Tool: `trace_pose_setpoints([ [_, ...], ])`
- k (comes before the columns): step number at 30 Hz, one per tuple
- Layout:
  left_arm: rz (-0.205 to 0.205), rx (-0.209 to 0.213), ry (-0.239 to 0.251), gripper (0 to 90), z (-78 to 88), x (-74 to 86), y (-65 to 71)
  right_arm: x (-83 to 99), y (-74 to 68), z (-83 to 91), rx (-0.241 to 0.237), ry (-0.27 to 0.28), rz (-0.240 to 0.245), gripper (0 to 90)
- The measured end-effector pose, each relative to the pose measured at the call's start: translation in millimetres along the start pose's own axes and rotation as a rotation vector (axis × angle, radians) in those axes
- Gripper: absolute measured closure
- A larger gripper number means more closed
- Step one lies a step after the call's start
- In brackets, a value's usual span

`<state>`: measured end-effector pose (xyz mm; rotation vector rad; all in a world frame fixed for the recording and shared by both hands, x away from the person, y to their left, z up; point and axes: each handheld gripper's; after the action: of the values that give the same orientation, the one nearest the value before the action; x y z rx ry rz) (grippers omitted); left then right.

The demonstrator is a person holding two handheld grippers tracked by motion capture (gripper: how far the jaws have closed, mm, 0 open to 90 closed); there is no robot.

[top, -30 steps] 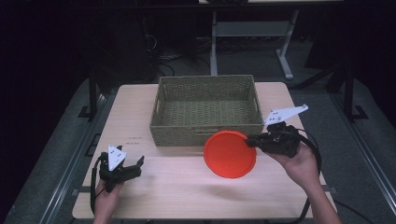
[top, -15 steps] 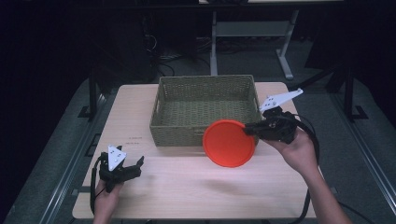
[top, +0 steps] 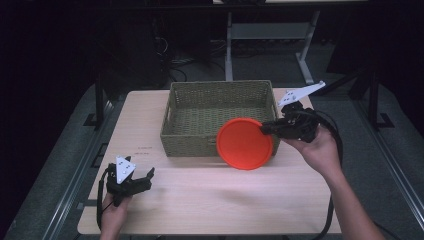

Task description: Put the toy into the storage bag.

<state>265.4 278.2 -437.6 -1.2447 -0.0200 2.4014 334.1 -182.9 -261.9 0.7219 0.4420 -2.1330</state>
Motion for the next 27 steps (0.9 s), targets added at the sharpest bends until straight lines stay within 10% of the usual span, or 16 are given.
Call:
trace_pose_setpoints([
  [27,-0.009,0.005,-0.002,12.8,0.0,0.2,0.0,-40.5,34.7,2.7,0.030,0.010,-0.059,82.0],
])
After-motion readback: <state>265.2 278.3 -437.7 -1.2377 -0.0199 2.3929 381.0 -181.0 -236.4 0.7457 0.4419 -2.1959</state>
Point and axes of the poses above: each handheld gripper's, and its own axes: z roughly backward along the jaws, x roughly out of its underside, y roughly to its right, and after that the axes turned 8 degrees about -y, right-handed
